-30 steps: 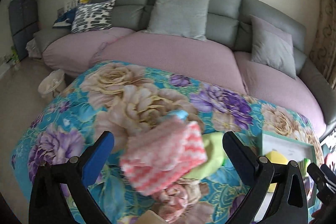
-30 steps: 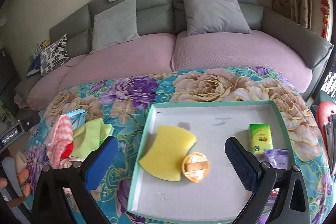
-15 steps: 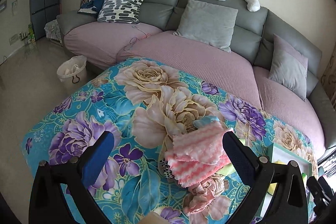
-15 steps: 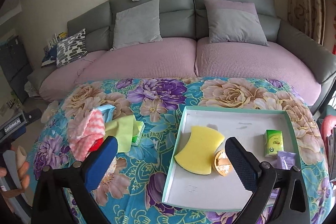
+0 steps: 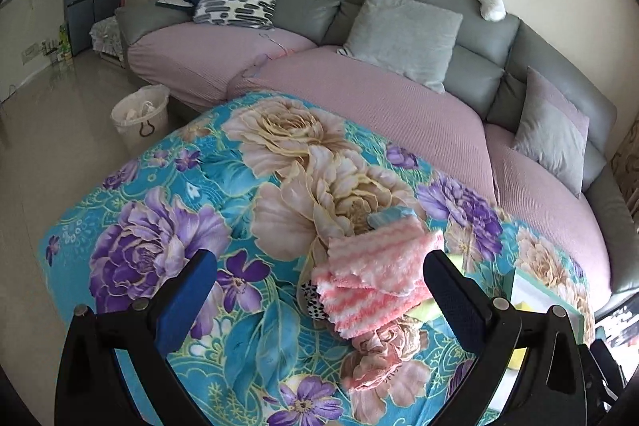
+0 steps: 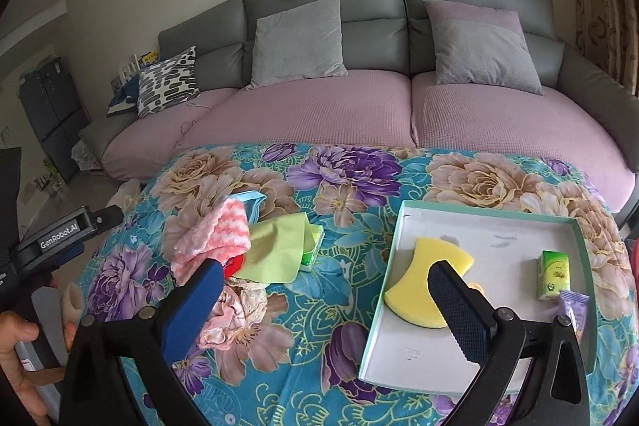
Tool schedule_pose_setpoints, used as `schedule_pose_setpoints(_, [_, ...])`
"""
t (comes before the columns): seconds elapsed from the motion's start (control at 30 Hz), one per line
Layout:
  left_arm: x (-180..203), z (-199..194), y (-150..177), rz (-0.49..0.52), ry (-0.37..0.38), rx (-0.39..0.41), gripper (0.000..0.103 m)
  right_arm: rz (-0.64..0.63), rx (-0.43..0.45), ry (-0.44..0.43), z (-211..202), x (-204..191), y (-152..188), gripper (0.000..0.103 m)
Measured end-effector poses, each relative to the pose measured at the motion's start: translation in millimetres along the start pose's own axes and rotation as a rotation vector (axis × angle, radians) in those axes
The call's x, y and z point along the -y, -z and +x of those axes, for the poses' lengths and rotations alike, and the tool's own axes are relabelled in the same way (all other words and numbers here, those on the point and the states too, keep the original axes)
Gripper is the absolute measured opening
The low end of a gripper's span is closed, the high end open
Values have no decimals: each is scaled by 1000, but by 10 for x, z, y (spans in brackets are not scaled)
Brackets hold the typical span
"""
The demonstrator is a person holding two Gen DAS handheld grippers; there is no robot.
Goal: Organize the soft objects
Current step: 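Move the left tool to the pink striped knit cloth on the pile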
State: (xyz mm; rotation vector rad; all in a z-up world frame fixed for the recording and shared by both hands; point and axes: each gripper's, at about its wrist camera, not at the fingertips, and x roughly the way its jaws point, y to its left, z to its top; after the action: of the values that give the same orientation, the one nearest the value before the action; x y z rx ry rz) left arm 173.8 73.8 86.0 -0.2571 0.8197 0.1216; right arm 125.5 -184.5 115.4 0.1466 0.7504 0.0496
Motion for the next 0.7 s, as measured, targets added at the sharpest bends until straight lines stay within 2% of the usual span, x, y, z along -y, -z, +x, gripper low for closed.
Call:
schedule_pose_setpoints(0.1, [34,193,64,39,-11,-29,103,-39,-25,-49,263,-69,117,103])
schedule_pose_setpoints(0.17, [33,359,70,40,-29,-72,103,-34,-96,-47,495,-86,164,103])
schedule_pose_setpoints(0.33, [28,575,26,29,-9,-144,103,-42,-148,-57,753,-95,174,103])
schedule_pose_setpoints(0.43, [39,592,14,44,-15,-151,103,-13,-157,-56,768,-77,144,103])
schedule_pose_setpoints(0.7, [155,589,91,124,77,-185,103,-34,-162,-36,570,-236,77,101])
